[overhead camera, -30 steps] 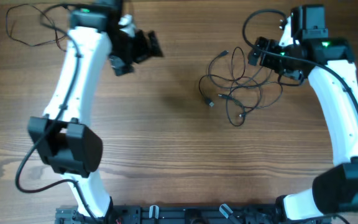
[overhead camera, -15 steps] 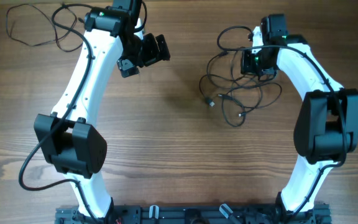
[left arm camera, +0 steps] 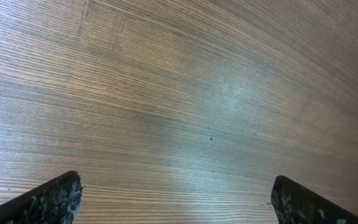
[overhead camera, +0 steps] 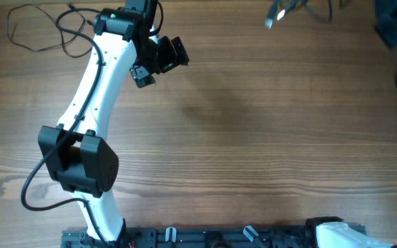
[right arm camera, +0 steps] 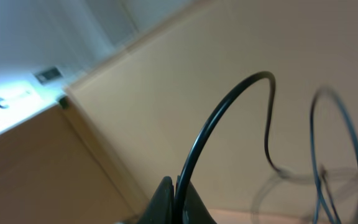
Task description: Untangle cables
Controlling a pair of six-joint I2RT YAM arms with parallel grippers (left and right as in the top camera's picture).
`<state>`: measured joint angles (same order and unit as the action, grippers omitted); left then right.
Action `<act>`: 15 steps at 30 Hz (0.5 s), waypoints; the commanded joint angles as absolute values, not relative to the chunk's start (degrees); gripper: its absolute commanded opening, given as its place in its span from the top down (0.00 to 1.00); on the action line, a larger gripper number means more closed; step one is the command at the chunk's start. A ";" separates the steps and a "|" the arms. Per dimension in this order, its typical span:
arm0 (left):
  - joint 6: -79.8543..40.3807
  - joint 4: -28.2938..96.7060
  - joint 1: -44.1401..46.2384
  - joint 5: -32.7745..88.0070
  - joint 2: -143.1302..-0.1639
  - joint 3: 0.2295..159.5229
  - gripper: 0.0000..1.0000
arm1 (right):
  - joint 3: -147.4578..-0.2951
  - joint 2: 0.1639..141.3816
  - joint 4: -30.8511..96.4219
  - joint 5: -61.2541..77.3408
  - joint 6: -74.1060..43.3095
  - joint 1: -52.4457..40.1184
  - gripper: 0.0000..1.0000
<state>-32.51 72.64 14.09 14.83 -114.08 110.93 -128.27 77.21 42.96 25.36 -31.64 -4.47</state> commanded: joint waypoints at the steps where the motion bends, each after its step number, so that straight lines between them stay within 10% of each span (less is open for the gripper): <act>1: -33.52 72.66 14.15 14.94 -114.45 110.56 0.00 | -127.52 78.61 48.16 23.11 -30.89 -4.64 0.96; 5: -33.95 72.62 14.15 14.98 -114.45 110.56 0.00 | -125.89 87.74 64.88 21.28 -30.63 -4.64 0.96; 10: -33.91 72.97 14.15 14.96 -114.45 110.56 0.00 | -126.41 91.46 38.35 52.99 -47.72 -4.16 0.96; 15: -33.91 73.01 14.15 14.96 -114.45 110.56 0.00 | -126.17 91.15 67.59 0.86 -37.01 -9.47 0.96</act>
<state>-33.36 73.08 14.09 14.85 -114.10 110.89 -126.37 90.00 60.27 27.46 -41.89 -6.39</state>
